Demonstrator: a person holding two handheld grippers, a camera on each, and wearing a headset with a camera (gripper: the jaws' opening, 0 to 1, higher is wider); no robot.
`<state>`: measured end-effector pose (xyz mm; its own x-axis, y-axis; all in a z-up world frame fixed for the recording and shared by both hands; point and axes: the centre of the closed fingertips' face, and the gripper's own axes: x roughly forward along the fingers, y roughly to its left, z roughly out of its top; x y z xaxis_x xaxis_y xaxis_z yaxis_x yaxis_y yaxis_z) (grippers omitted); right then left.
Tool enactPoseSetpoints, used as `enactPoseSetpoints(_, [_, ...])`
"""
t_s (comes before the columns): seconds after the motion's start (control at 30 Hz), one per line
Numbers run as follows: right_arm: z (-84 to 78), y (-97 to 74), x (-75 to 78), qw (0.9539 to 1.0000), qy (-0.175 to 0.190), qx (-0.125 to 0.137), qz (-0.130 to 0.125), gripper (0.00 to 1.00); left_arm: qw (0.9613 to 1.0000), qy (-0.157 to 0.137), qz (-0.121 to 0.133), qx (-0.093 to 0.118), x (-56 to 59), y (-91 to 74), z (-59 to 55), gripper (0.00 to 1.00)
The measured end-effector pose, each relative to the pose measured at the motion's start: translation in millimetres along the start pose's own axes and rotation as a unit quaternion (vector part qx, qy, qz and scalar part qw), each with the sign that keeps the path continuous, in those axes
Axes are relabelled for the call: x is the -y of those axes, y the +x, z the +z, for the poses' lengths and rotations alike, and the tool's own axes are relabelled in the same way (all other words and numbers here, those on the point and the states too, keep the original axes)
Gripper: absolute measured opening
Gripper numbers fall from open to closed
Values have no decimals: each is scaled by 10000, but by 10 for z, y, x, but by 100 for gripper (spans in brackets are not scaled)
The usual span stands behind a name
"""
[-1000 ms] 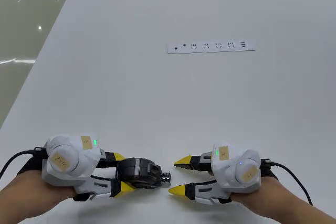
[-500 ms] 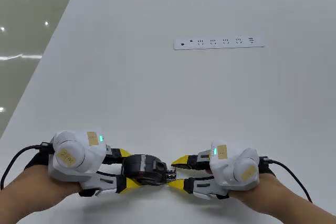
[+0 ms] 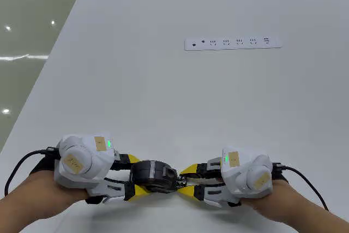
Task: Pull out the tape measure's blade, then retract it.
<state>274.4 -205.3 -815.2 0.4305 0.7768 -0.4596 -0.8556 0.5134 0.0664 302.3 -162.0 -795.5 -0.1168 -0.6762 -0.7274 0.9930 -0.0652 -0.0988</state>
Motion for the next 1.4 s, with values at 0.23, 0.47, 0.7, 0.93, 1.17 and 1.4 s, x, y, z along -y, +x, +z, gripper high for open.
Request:
enactPoseSetpoints(0.23, [7, 6, 3, 10000, -24, -40, 85, 15, 10000, 0, 10, -1, -4, 4, 4, 31])
enactPoseSetpoints(0.47, [3, 12, -5, 9998, -53, -32, 193, 15, 10000, 17, 19, -16, -8, 3, -3, 31])
enactPoseSetpoints(0.7, [-1, 9, -5, 9997, 41, 29, 225, 14, 10000, 43, 32, -33, -6, 6, -5, 31])
enactPoseSetpoints(0.93, [1, 6, -8, 9998, 65, 75, 165, 12, 9999, 84, 34, -63, -7, 4, -10, 30])
enactPoseSetpoints(1.17, [-1, -10, 0, 9998, 65, 57, 166, 12, 9999, 150, 31, -76, -8, 1, -16, 30])
enactPoseSetpoints(1.4, [-13, -36, 2, 9998, 13, -31, 209, 11, 9997, 238, 60, -76, -7, -5, -19, 29])
